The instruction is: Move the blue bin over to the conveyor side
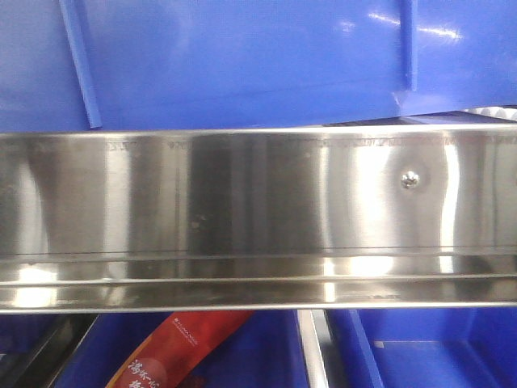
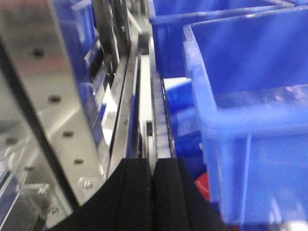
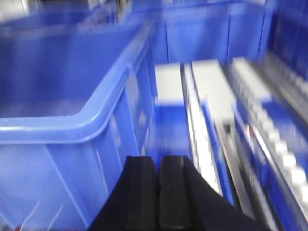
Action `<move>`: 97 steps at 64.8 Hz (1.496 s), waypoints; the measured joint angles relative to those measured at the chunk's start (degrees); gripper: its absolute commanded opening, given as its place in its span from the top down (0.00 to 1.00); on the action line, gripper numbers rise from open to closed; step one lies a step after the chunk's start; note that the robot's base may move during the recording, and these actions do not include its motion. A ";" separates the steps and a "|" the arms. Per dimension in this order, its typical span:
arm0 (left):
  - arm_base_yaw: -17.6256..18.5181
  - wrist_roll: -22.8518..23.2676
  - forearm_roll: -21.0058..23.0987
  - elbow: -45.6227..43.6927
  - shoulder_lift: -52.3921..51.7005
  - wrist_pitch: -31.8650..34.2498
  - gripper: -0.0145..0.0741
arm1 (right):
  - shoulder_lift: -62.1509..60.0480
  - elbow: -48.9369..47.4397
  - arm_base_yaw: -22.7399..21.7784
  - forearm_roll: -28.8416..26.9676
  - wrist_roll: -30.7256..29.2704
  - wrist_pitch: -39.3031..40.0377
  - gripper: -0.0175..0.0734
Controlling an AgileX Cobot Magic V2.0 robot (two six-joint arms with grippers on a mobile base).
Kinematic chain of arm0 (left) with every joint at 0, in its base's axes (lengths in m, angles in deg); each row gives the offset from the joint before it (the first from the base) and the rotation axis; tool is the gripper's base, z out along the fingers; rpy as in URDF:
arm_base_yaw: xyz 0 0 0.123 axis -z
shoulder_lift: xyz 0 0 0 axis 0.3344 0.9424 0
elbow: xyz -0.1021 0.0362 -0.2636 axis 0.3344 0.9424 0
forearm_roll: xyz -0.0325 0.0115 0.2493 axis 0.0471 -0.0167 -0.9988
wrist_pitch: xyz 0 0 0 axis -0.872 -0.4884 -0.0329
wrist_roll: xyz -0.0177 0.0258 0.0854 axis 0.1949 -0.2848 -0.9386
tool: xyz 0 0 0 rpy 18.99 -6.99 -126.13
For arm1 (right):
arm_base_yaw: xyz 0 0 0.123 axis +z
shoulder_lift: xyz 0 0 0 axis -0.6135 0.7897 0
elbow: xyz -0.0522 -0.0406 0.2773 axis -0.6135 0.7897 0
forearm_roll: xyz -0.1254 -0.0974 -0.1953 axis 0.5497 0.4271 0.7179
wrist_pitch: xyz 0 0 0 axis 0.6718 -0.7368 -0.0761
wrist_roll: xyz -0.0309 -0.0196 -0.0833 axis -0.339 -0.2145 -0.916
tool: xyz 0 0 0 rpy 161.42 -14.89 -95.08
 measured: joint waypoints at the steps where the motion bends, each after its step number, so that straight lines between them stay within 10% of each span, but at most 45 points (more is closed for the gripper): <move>1: 0.00 0.00 0.15 -0.54 0.51 0.10 0.85 | 0.88 -1.00 0.00 0.00 0.00 -0.87 0.89; 28: 0.00 0.00 7.55 -3.93 9.23 12.97 0.85 | 12.89 -11.25 0.04 -4.65 0.08 0.10 0.89; 90: 0.00 0.00 15.28 -33.97 48.50 -5.97 0.82 | 45.55 -42.18 0.04 2.37 -0.60 -14.33 0.89; 97: 0.00 0.00 16.46 -33.97 49.77 -5.86 0.75 | 45.55 -42.30 0.04 2.37 -0.60 -14.33 0.75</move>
